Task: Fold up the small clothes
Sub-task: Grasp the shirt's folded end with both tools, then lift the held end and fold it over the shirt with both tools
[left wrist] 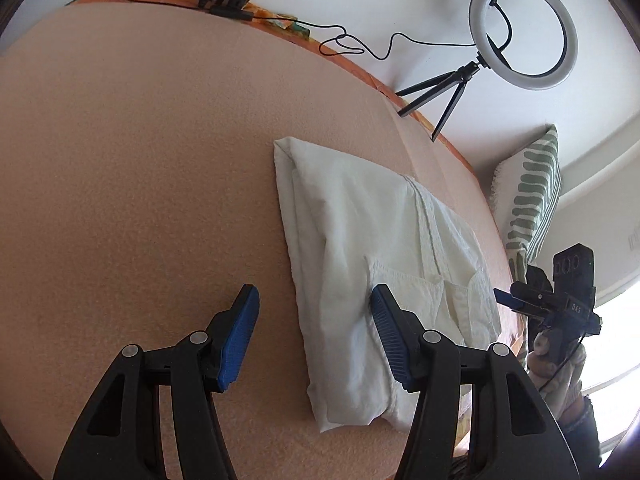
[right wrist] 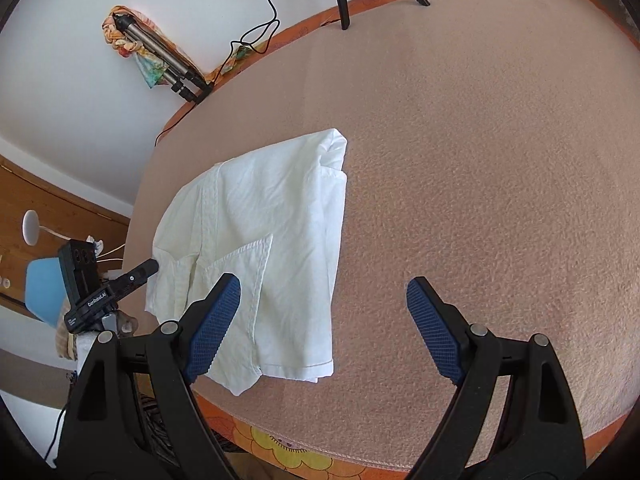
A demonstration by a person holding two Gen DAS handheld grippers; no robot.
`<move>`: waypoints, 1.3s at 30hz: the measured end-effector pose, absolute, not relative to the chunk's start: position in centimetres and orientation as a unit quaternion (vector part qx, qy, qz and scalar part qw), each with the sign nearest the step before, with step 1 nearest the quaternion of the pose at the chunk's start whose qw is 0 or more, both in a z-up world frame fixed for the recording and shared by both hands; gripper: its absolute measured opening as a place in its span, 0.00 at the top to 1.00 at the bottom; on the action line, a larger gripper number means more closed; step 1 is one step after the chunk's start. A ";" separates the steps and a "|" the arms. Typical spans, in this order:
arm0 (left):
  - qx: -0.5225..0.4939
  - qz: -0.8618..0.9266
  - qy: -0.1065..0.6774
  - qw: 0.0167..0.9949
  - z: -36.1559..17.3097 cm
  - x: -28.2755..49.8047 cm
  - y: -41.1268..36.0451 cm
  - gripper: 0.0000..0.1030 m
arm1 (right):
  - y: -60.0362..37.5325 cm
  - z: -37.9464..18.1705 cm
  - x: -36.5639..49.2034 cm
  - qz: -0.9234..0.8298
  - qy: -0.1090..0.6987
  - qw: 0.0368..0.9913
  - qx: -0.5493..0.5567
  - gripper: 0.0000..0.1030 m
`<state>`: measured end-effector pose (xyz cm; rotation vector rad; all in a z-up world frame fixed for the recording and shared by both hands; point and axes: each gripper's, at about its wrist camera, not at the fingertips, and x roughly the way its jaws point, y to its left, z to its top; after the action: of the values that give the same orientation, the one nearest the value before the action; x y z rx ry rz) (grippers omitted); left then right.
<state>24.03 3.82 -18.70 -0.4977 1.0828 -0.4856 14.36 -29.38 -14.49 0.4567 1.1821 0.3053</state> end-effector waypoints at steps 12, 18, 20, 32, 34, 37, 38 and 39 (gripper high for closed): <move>-0.306 -0.262 0.490 0.773 -19.6 24.5 4.6 0.47 | -28.3 -17.7 15.5 0.231 0.523 0.764 0.300 0.25; -0.323 -0.280 0.490 0.760 -20.1 25.7 3.7 0.64 | -27.2 -18.7 16.4 0.256 0.519 0.750 0.322 0.28; -0.319 -0.285 0.493 0.757 -20.2 26.0 3.2 0.72 | -26.8 -18.9 16.7 0.260 0.523 0.745 0.321 0.38; -0.224 -0.298 0.433 0.821 -15.7 24.7 -0.3 0.88 | -23.0 -12.9 15.3 0.241 0.487 0.821 0.173 0.87; -0.221 -0.302 0.427 0.823 -15.1 24.8 -1.0 0.88 | -23.0 -11.4 14.9 0.237 0.473 0.835 0.155 0.87; -0.230 -0.311 0.422 0.820 -14.6 25.2 -1.8 0.88 | -24.3 -9.9 14.6 0.233 0.456 0.844 0.159 0.87; -0.232 -0.314 0.420 0.820 -14.4 25.4 -2.2 0.88 | -24.8 -9.4 14.5 0.231 0.450 0.849 0.156 0.87; -0.231 -0.317 0.417 0.820 -14.1 25.7 -2.8 0.88 | -25.3 -8.8 14.4 0.228 0.444 0.854 0.151 0.87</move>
<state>25.68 -2.80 -14.09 -0.4921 0.8884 -0.6760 14.41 -25.30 -8.81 0.3187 0.9332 0.4787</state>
